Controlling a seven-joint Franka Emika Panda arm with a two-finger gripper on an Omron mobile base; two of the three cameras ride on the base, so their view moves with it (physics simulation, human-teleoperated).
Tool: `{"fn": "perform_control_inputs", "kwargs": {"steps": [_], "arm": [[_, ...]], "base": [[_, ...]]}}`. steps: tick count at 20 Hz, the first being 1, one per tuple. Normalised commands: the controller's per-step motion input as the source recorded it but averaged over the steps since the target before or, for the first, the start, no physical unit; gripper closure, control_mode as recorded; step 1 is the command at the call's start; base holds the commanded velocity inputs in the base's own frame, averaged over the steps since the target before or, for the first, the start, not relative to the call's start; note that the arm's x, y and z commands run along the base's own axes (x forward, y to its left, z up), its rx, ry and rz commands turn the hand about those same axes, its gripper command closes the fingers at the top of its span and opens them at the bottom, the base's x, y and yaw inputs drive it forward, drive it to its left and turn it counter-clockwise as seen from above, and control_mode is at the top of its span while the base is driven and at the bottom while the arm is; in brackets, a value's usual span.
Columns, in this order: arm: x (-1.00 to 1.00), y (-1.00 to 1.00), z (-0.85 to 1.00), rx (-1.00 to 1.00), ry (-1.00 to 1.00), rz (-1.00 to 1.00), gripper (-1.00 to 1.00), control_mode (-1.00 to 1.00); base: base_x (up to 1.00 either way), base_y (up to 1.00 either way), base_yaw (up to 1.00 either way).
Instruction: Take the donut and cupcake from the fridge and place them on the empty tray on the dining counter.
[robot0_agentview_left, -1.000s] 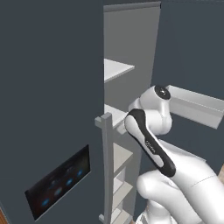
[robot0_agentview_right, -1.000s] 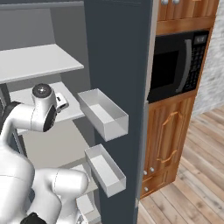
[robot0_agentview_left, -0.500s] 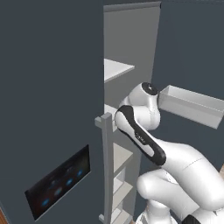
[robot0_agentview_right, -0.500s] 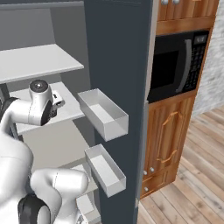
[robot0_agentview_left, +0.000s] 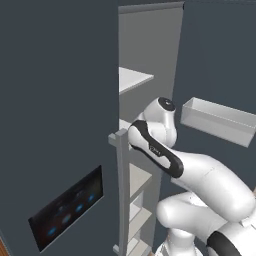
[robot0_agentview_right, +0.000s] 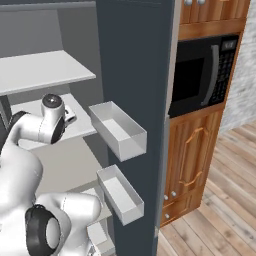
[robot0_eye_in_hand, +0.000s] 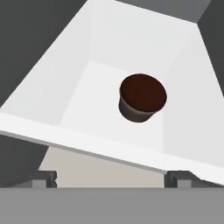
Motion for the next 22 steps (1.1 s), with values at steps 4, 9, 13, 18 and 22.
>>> {"fn": "perform_control_inputs", "kwargs": {"steps": [4, 9, 13, 18, 22], "arm": [[0.27, 0.08, 0.0, 0.01, 0.01, 0.03, -1.0, -1.0], [0.19, 0.28, -0.05, 0.0, 0.02, 0.0, -1.0, -1.0], [0.22, 0.21, -0.14, 0.0, 0.01, 0.0, -1.0, -1.0], [0.35, 0.0, -0.12, 0.0, 0.01, 0.0, -1.0, -1.0], [0.38, 0.08, -0.15, 0.0, 0.05, 0.0, -1.0, -1.0]], "base": [[0.0, 0.0, 0.0], [0.0, 0.0, 0.0], [0.0, 0.0, 0.0], [0.0, 0.0, 0.0], [0.0, 0.0, 0.0]]}}
